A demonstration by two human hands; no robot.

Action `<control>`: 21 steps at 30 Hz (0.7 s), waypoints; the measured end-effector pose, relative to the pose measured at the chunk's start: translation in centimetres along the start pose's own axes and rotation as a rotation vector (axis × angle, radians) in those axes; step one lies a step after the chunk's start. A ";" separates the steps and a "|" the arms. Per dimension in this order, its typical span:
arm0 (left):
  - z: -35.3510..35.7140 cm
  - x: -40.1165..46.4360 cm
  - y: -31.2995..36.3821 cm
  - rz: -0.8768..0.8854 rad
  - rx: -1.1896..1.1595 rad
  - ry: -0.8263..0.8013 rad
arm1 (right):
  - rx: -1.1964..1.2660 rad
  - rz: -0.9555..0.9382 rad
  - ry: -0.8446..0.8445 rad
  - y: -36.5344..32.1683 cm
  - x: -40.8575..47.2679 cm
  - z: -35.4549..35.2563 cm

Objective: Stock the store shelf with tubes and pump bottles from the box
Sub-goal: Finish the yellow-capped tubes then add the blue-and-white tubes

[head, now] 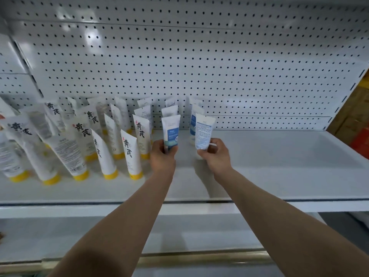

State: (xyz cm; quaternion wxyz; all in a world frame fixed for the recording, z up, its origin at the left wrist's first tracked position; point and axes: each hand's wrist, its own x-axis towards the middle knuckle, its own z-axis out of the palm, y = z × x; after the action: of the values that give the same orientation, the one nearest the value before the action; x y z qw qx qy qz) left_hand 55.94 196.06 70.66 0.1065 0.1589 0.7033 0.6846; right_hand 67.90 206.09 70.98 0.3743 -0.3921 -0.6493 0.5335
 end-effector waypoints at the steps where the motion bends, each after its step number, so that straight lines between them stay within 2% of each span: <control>1: 0.0 0.2 -0.1 0.016 0.005 -0.011 | -0.028 0.000 0.007 0.2 0.1 0.3; 10: 0.2 0.6 -1.1 0.026 0.143 -0.031 | -0.193 -0.025 0.022 0.4 0.1 1.3; 21: 0.1 0.3 -0.8 0.031 0.216 -0.042 | -0.246 -0.008 0.009 0.4 -0.1 1.4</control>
State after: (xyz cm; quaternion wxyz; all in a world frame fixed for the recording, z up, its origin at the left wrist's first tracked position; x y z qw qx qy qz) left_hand 55.65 196.29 69.87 0.0927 0.1946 0.7679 0.6032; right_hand 66.73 205.46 70.36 0.3282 -0.4348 -0.7098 0.4465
